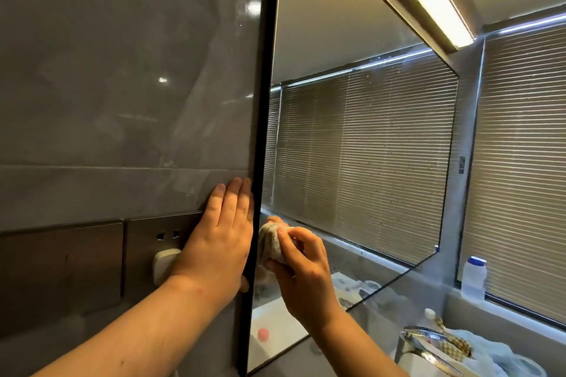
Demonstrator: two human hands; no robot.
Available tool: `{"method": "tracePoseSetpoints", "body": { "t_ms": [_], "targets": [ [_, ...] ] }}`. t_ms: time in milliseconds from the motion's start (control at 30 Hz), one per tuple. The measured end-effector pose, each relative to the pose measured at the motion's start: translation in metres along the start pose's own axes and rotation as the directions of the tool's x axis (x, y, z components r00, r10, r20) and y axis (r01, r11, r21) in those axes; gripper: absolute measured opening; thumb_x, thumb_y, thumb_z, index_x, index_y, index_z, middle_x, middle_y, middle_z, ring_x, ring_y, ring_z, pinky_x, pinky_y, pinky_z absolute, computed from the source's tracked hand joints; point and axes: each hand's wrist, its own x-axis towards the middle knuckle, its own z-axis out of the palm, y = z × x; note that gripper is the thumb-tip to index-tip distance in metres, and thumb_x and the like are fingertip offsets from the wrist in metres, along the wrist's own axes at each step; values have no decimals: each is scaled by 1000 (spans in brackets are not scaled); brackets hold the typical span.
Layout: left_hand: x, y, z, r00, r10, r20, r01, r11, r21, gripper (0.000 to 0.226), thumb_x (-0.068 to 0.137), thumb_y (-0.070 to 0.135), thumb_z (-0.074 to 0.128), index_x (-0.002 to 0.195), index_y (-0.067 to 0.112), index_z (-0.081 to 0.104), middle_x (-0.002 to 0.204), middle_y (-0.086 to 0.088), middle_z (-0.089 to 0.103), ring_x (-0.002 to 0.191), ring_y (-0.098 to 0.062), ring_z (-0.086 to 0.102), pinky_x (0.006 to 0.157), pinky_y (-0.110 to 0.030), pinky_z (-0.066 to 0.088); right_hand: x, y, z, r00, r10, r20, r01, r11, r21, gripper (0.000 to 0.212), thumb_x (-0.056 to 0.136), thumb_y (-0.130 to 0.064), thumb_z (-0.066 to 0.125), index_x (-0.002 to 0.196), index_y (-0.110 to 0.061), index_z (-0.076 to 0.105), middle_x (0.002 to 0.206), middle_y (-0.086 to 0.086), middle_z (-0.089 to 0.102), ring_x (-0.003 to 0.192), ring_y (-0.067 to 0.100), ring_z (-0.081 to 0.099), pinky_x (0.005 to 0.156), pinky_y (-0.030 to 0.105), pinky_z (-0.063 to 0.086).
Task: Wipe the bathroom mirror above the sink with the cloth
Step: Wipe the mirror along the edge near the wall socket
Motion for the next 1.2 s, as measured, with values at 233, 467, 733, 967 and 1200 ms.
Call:
{"method": "tracePoseSetpoints", "body": {
  "t_ms": [233,467,733,967,1200],
  "targets": [
    [0,3,4,1000,-15,10,16,998,-69,127,84,69,46,131,-20,-30,129,-46,-42,130,-58,-28,101,-62,-30,103,11,-3,995,20,-100,-24,999,-36,45,87,-25,65,127,-4,65,111,16,60,97,33,60,88,39,52],
    [-1,1,-3,1000,-16,20,17,999,-48,125,83,69,48,137,-16,-26,128,-47,-40,133,-57,-24,107,-61,-22,167,13,-9,992,-10,-123,4,999,-50,45,85,-26,61,124,-5,67,107,15,61,92,33,60,87,33,48],
    [1,-1,-29,998,22,52,-22,1000,-11,99,95,49,46,145,-12,-13,149,-39,-17,141,-53,-9,114,-59,-8,103,11,-11,999,-30,-18,28,998,-64,44,89,-25,59,129,-9,64,117,12,58,104,26,55,90,35,52],
    [38,-74,-59,976,102,-192,-90,993,71,93,53,53,79,125,-3,59,130,-24,56,124,-40,49,106,-52,35,95,11,-7,999,-35,-39,32,996,-86,37,99,-30,51,128,-12,66,121,6,54,105,24,55,99,21,40],
    [105,-125,-109,973,45,-227,1,980,197,132,65,90,39,151,-1,-2,160,-19,-7,149,-32,-6,118,-52,-5,161,19,-7,991,-20,-132,11,998,-68,39,89,-21,63,126,-11,66,113,11,60,99,28,58,97,22,38]
  ]
}}
